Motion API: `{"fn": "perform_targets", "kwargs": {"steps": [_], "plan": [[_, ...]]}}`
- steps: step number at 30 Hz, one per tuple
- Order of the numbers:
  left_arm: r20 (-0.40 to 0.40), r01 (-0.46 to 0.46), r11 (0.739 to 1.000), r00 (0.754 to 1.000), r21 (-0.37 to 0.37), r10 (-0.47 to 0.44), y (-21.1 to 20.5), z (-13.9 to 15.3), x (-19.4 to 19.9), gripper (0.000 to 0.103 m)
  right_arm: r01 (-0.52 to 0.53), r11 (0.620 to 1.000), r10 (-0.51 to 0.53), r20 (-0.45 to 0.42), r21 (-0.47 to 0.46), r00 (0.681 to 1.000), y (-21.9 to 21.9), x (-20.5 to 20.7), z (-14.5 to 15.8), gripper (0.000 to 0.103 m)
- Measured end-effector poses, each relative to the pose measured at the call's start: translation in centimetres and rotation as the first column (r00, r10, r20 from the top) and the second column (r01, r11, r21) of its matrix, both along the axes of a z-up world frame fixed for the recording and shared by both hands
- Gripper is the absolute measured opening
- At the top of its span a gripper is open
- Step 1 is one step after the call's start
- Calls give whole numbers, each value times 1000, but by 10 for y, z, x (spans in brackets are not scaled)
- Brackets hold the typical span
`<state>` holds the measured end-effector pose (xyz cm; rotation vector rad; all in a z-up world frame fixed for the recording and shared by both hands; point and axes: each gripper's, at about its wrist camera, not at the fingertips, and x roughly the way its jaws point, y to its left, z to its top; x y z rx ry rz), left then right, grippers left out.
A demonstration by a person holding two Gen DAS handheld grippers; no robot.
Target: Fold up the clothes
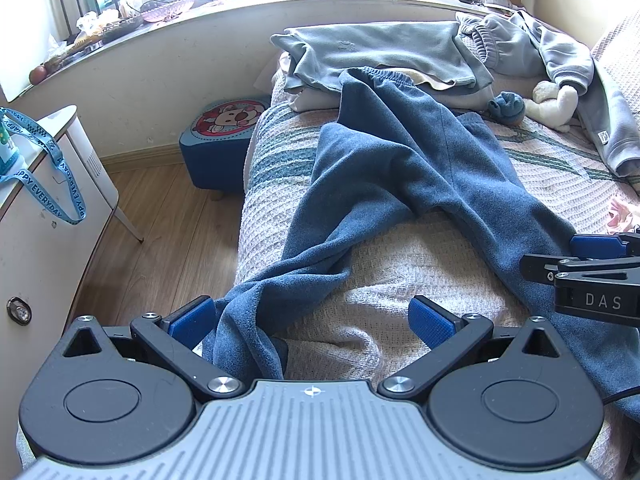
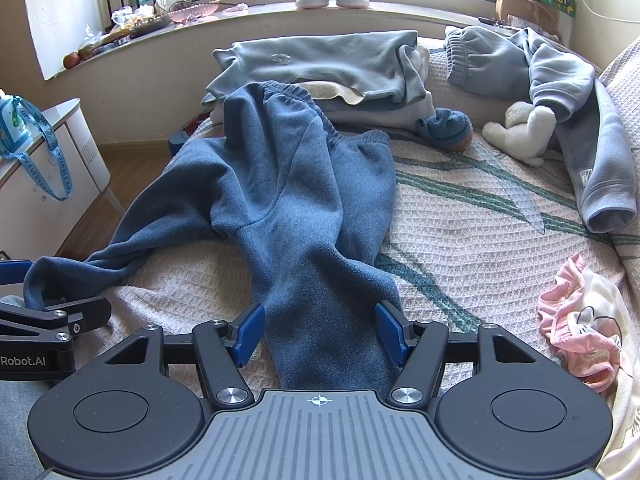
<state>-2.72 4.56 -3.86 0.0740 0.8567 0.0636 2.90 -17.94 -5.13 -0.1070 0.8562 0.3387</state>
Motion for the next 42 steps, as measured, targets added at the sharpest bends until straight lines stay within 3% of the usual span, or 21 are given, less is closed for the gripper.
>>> {"fn": "perform_targets", "kwargs": {"steps": [33,42], "plan": [[-15,14,1000,1000,11,-14,-2,-2,1,103,4,1000,-4,5,3,1000,-2,3,0,62],[-21,57,998,998,-32,-58,-1,6,22,103,45,999,-46,67,14,997,-40,16,19,62]]}}
